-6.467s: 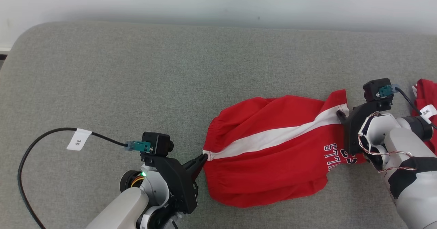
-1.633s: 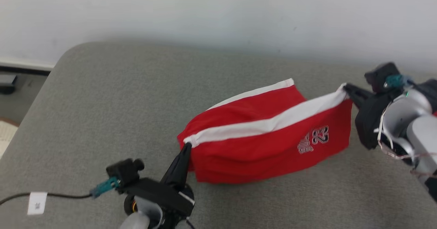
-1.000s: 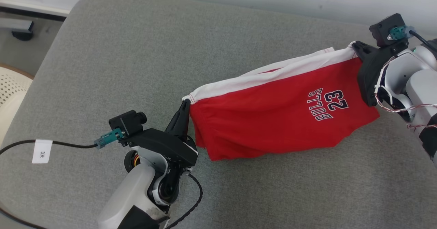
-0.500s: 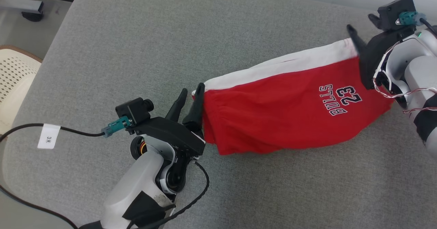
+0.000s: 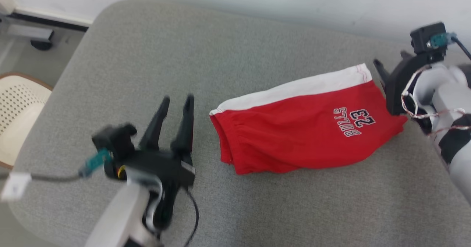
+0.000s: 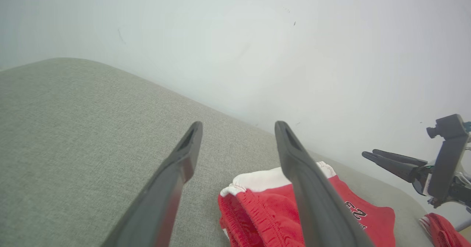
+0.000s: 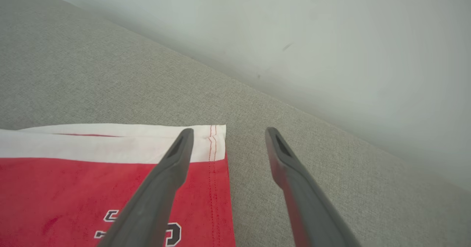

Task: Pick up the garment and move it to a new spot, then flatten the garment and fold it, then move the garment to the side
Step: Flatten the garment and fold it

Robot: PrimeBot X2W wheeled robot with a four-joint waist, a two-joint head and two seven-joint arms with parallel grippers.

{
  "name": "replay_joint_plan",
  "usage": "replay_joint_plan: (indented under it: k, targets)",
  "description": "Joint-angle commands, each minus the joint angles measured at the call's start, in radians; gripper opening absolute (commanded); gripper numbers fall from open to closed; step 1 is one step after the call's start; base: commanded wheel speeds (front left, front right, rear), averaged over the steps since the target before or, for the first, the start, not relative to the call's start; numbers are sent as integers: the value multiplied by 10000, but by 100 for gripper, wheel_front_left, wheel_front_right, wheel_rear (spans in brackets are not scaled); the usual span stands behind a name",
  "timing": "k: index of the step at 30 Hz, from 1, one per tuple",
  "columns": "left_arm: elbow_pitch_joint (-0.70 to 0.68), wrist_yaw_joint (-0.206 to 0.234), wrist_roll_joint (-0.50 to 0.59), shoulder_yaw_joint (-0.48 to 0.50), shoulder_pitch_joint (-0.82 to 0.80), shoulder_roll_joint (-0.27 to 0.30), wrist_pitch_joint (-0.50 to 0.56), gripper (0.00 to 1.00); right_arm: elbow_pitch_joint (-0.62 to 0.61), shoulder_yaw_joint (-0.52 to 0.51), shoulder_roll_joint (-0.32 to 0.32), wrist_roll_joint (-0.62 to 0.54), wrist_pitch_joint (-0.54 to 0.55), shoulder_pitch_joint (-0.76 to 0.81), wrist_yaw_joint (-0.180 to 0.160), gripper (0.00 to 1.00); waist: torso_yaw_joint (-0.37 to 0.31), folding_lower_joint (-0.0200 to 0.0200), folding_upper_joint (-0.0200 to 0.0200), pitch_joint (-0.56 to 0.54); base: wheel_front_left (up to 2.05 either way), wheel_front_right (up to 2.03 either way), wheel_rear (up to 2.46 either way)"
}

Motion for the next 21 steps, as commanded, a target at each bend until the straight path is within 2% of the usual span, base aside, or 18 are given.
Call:
replay_joint_plan:
  k: [1,5,10,16,21]
  targets:
    - [-296,-26,359,132,526,-2,-28,100,97,-49,69,164,105,264,-26,100,-25,1,0,-463,0,0,0]
    - [-1586,-46,1903,444,1838,231,-29,100,452,-216,125,716,626,788,-26,100,29,1,0,-834,0,0,0]
    - [-2336,34,3549,181,3160,782,-30,100,1047,-505,139,1256,1410,1260,-26,100,259,1,0,-937,0,0,0]
    - [-2645,549,3732,169,3977,1227,472,100,1552,-909,-115,1445,1711,1261,-26,100,676,1,0,-559,0,0,0]
    - [-3190,770,3696,235,4329,1466,770,100,1726,-1174,-331,1259,1797,1038,-26,100,955,1,0,-261,0,0,0]
